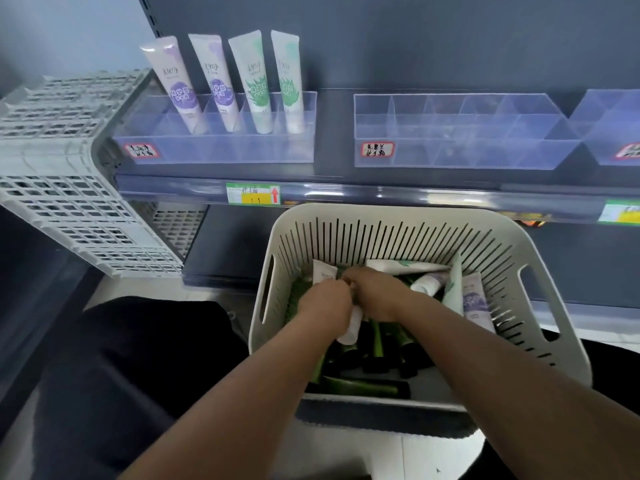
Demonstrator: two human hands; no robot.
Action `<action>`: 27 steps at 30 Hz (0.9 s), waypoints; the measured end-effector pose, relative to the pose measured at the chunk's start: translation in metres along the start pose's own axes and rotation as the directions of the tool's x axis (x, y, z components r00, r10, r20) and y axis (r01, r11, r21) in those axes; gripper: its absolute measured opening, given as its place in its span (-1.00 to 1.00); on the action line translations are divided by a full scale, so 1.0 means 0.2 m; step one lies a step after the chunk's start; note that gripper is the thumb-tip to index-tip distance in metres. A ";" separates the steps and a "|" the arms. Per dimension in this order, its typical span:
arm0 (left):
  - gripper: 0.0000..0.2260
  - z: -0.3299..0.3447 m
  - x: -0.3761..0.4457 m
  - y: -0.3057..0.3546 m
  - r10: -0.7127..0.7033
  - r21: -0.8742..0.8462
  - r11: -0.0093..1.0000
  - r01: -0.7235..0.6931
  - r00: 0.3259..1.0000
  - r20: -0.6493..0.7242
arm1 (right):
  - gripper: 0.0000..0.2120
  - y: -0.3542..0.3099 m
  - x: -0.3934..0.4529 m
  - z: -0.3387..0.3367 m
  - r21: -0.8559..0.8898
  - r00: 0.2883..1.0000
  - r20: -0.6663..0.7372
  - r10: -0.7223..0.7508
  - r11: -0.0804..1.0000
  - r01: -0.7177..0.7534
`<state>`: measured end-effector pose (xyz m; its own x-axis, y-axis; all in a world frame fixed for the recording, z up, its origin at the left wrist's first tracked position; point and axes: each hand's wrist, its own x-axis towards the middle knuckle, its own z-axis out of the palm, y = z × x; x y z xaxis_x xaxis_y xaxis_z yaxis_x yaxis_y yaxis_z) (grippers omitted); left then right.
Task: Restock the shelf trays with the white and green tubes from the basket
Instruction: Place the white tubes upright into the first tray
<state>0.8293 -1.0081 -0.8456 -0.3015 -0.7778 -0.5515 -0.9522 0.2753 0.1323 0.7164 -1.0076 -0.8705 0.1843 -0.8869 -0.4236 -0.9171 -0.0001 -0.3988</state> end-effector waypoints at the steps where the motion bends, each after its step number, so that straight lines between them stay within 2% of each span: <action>1: -0.66 0.01 0.00 -0.01 0.004 0.002 1.000 -0.004 1.000 -0.012 | -0.77 0.01 -0.01 0.00 0.012 1.000 0.003 0.024 1.000 -0.024; 3: -0.58 0.01 0.02 -0.05 0.027 0.001 1.000 -0.027 0.999 -0.045 | -0.78 0.02 -0.03 -0.02 0.065 0.997 -0.003 0.077 0.995 -0.076; 7: -0.37 -0.04 0.07 -0.13 0.076 0.023 0.997 -0.075 0.996 -0.045 | -0.52 0.03 -0.04 -0.03 0.095 0.992 0.033 0.120 0.988 -0.123; 11: -0.13 -0.09 0.14 -0.16 0.087 0.057 0.994 -0.092 0.993 0.084 | -0.31 0.02 -0.03 -0.05 0.095 0.984 0.116 0.134 0.985 -0.145; 14: -0.03 -0.13 0.17 -0.17 0.089 0.087 0.991 -0.106 0.980 0.180 | -0.31 0.01 -0.02 -0.06 0.173 0.985 0.116 0.128 0.974 -0.147; 16: -0.05 -0.14 0.18 -0.16 0.103 -0.001 0.995 -0.105 0.974 0.204 | -0.31 0.00 -0.01 -0.06 0.270 0.986 0.090 0.142 0.949 -0.162; 19: -0.15 -0.12 0.19 -0.14 0.079 -0.124 0.990 -0.059 0.983 0.166 | -0.34 -0.03 0.00 -0.06 0.384 0.981 0.058 0.187 0.902 -0.195; 24: -0.28 -0.08 0.18 -0.11 -0.089 -0.383 0.919 0.096 0.995 0.035 | -0.18 -0.08 -0.01 -0.07 0.403 0.960 0.047 0.277 0.874 -0.273; 27: -0.30 -0.08 0.14 -0.10 -0.035 -0.360 0.933 0.025 0.999 -0.020 | -0.43 -0.07 -0.03 -0.06 0.431 0.941 -0.092 0.327 0.865 -0.258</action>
<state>0.8388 -1.0441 -0.8498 -0.2688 -0.7983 -0.5389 -0.9133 0.0336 0.4058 0.7237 -1.0085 -0.8531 -0.1588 -0.8767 -0.4540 -0.6879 0.4281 -0.5861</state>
